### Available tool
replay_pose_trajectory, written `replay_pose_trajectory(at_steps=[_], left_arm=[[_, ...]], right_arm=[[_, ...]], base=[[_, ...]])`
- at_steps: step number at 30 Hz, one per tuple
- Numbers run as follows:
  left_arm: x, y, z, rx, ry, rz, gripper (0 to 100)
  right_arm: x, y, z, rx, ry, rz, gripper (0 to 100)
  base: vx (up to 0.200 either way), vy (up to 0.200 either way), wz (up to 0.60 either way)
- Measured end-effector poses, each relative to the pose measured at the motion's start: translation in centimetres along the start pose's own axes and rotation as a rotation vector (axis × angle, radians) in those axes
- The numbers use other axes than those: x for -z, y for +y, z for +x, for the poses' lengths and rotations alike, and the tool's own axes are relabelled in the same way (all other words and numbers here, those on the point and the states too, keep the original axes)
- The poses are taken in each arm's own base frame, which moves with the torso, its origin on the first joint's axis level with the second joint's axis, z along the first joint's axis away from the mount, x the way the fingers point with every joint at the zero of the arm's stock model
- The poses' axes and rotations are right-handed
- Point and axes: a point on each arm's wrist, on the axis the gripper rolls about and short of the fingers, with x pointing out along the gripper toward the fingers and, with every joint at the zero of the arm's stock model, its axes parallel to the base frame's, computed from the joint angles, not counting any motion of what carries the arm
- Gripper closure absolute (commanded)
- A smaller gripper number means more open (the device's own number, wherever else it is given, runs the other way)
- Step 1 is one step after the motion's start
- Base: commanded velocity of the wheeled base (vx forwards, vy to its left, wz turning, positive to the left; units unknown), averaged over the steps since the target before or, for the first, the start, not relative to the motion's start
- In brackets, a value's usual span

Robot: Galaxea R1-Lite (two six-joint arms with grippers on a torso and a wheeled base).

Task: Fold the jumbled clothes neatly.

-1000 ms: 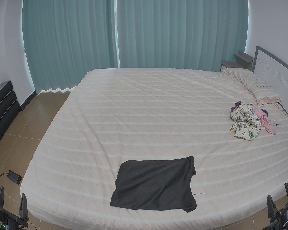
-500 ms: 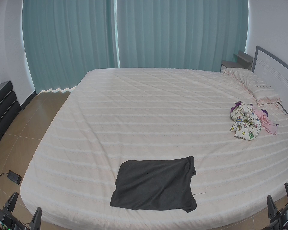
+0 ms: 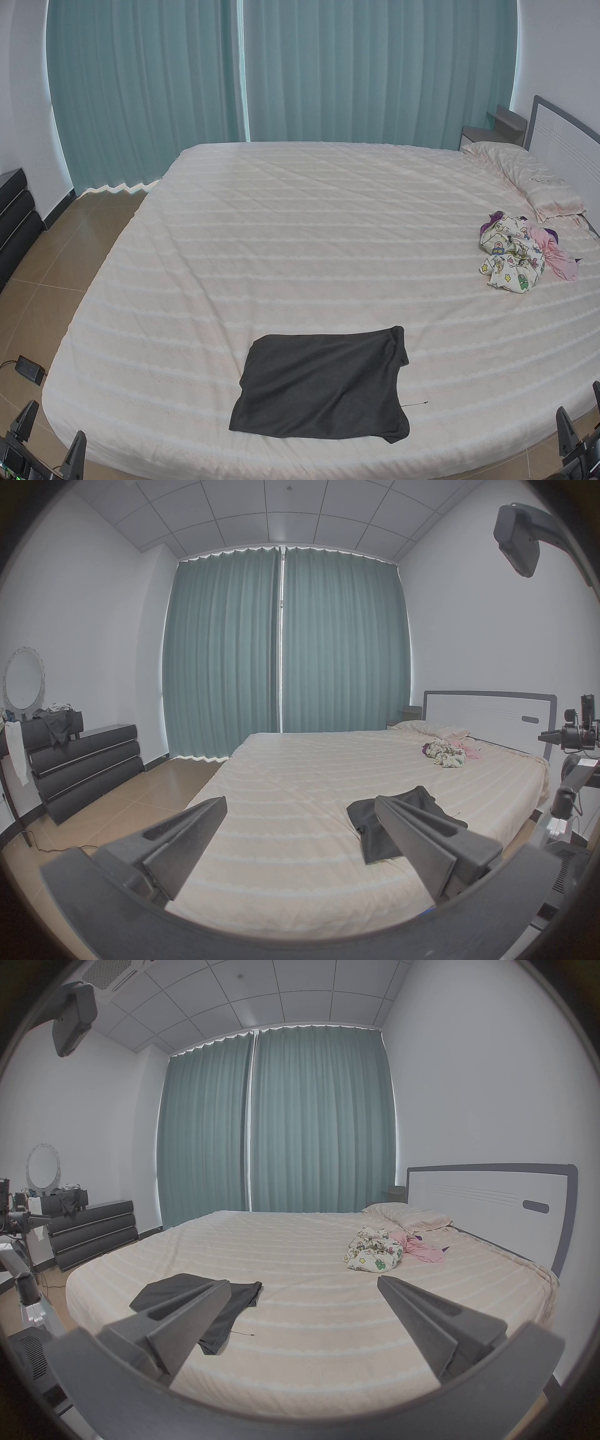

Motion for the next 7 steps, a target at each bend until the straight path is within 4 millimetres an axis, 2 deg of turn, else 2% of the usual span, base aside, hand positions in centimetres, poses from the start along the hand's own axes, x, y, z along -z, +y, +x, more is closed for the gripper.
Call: replay_pose_trajectory(at_steps=[7], left_arm=[[0.0, 0.0, 0.0, 0.0, 0.0, -0.002, 0]], right_arm=[[0.0, 0.0, 0.0, 0.0, 0.0, 0.0, 0]], base=[[0.0, 0.0, 0.0]])
